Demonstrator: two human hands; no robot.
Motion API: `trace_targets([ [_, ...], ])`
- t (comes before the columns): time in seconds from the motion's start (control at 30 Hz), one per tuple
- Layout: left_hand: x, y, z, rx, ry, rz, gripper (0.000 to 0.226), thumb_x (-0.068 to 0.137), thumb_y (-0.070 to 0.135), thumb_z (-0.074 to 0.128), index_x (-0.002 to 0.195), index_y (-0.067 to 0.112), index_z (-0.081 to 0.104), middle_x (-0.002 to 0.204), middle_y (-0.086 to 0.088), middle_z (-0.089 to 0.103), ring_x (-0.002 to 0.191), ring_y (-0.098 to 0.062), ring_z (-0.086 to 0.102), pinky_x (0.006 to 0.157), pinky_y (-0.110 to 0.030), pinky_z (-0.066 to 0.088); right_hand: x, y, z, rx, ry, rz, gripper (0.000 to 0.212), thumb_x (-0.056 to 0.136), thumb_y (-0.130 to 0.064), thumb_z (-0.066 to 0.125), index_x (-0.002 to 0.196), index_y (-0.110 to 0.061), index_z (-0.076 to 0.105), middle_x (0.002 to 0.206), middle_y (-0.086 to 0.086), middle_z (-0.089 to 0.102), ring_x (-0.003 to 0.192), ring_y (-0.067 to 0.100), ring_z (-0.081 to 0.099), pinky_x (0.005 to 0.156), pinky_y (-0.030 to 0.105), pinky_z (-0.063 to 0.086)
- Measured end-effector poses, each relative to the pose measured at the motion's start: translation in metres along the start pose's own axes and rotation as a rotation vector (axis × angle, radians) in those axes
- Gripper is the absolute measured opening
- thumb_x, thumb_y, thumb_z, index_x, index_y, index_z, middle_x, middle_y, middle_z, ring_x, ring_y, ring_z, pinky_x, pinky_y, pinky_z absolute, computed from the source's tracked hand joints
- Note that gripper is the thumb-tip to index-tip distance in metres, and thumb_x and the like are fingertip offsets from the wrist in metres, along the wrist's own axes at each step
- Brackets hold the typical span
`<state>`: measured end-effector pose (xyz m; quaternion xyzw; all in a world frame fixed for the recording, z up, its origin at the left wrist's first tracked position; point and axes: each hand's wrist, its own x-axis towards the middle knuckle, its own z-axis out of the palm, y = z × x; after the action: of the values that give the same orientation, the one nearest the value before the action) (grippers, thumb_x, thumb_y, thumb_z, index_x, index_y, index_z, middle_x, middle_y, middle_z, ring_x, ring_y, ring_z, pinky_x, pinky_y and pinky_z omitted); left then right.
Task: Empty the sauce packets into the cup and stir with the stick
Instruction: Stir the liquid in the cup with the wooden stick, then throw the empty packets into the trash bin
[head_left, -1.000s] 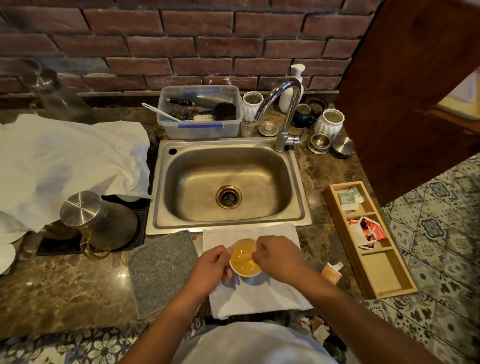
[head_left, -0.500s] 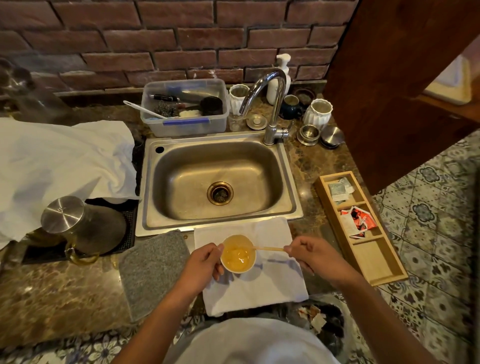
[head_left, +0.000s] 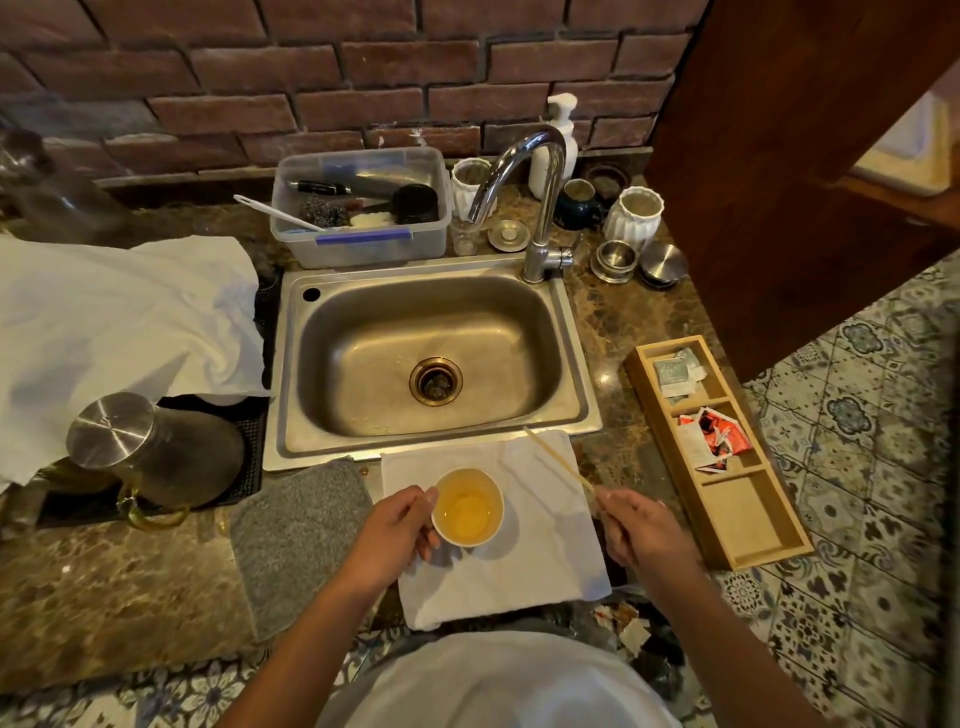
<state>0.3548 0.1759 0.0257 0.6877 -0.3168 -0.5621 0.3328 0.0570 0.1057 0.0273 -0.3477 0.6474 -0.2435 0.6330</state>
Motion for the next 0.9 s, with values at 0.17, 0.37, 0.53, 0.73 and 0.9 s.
trace_targets([
  [0.17,-0.002,0.003,0.001,-0.002,0.02,-0.02,0.038,0.105,0.032,0.051,0.076,0.009,0.063,0.062,-0.005,0.067,0.055,-0.017,0.058,0.054,-0.033,0.046,0.005,0.032,0.006,0.062,-0.062,0.073,0.023,0.098,-0.017,0.063,0.089,0.001,0.074,0.057,0.009,0.053,0.045,0.017,0.042,0.046,0.026,0.033],
  [0.37,-0.003,0.003,0.001,-0.013,0.021,-0.027,0.04,0.104,0.033,0.052,0.071,0.012,0.061,0.063,-0.006,0.068,0.057,-0.02,0.058,0.055,-0.032,0.044,0.011,0.055,0.022,0.05,-0.026,0.181,0.018,0.096,-0.014,0.066,0.095,0.001,0.075,0.055,0.006,0.056,0.042,0.014,0.04,0.042,0.023,0.031],
  [0.53,-0.002,0.003,0.001,-0.007,0.016,-0.02,0.039,0.104,0.031,0.051,0.073,0.011,0.061,0.062,-0.005,0.067,0.056,-0.019,0.058,0.054,-0.033,0.044,0.014,0.065,0.025,-0.147,0.116,0.106,0.022,0.094,-0.016,0.07,0.076,-0.004,0.075,0.054,0.008,0.06,0.04,0.012,0.042,0.041,0.024,0.036],
  [0.73,-0.001,0.001,0.0,0.009,0.014,-0.018,0.039,0.104,0.032,0.051,0.073,0.011,0.061,0.062,-0.005,0.068,0.055,-0.018,0.06,0.057,-0.035,0.044,0.017,0.068,0.026,-0.235,0.145,0.132,0.029,0.095,-0.027,0.069,0.075,-0.006,0.076,0.052,0.004,0.063,0.043,0.011,0.047,0.044,0.022,0.04],
  [0.9,-0.001,0.002,-0.001,0.031,0.012,-0.021,0.039,0.104,0.033,0.051,0.075,0.01,0.062,0.061,-0.004,0.068,0.056,-0.018,0.06,0.059,-0.037,0.045,0.019,0.063,0.027,-0.342,0.155,0.124,0.035,0.093,-0.033,0.07,0.073,-0.005,0.075,0.052,0.002,0.066,0.048,0.013,0.055,0.052,0.026,0.047],
])
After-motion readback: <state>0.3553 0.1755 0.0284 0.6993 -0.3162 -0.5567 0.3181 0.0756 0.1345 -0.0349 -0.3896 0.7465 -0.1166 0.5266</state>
